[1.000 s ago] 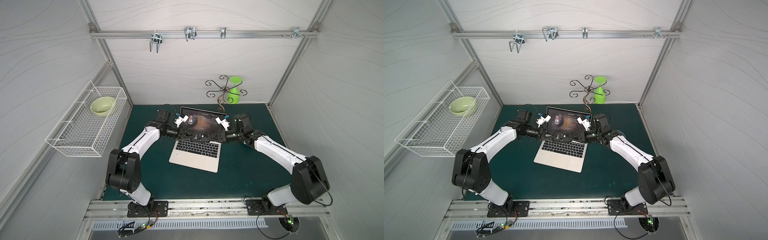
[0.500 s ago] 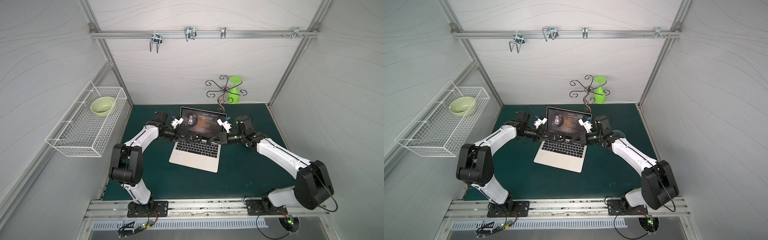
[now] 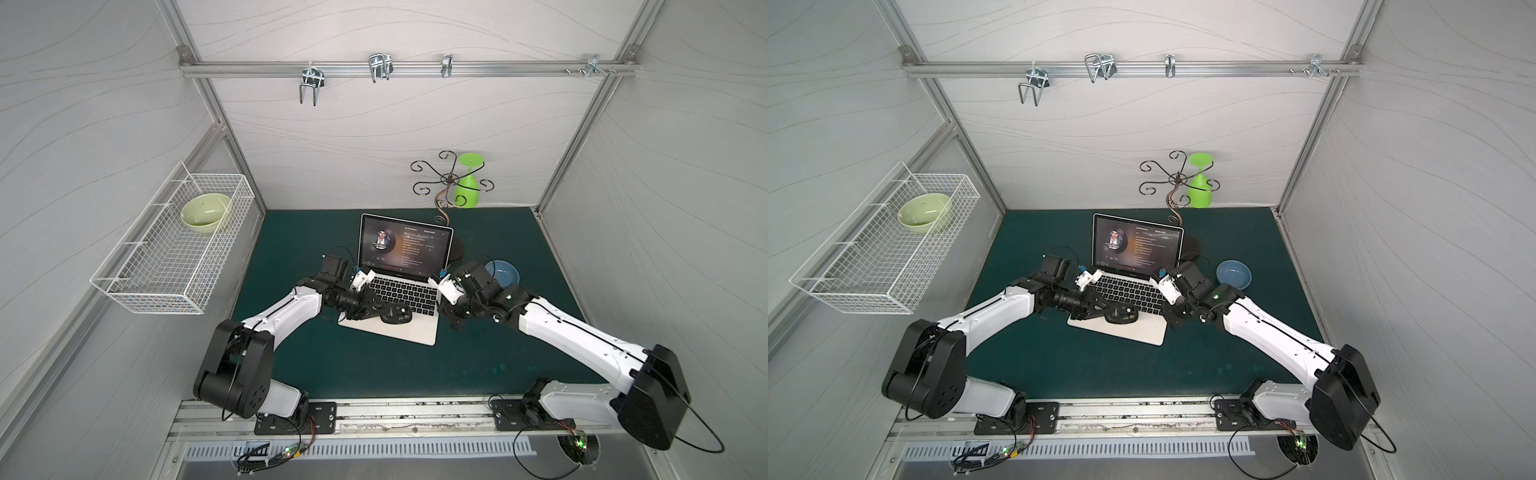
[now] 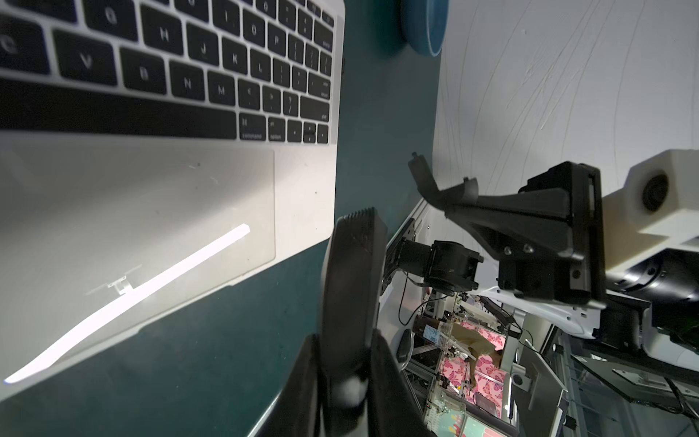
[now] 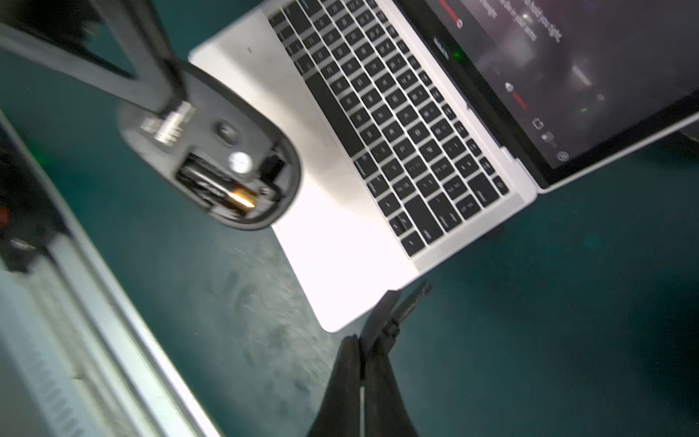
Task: Remove the wireless mouse receiver from the laptop
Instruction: Place the lid at the center of the board.
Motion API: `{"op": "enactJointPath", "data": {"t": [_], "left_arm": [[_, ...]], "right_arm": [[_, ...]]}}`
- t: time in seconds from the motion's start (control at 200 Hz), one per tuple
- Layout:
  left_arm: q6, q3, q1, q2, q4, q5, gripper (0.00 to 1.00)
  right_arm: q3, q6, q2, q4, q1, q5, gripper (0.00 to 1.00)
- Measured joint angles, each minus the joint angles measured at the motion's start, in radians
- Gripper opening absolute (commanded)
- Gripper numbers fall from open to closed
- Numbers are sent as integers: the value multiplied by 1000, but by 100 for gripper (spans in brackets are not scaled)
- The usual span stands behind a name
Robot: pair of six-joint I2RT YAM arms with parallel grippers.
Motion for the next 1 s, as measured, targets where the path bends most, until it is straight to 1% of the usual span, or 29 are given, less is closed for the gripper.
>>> {"op": "enactJointPath", "data": {"t": [0.07,0.18,0.25,0.32,0.455,0.585,0.72,0.935,0.99,1.0], "left_arm": [[-27,-50,-25,-20,37,-26,0],[-77,-133,-47,-10,126,-50,0],[-100,-166,-60,8,160,-66,0],[-116,-177,-82,27,190,-76,0],[-144,-186,-139,48,277,-86,0],[-172,-231,-180,62,362,-81,0],[-193,-268,-225,74,406,-78,0],[-198,-273,-238,109,457,-65,0],[-198,-266,-238,131,471,-53,0],[-197,-265,-238,134,473,-51,1]], "right_arm": [[-25,-83,-2,4,0,111,0],[-68,-218,27,30,-1,279,0],[-92,-287,65,56,-5,351,0],[-119,-335,100,84,-11,396,0],[-140,-391,150,109,-20,433,0],[-140,-409,177,124,-22,445,0],[-140,-416,199,127,-22,446,0],[-139,-416,234,127,-22,443,0],[-139,-416,248,125,-22,441,11],[-139,-416,249,125,-22,441,13]]}}
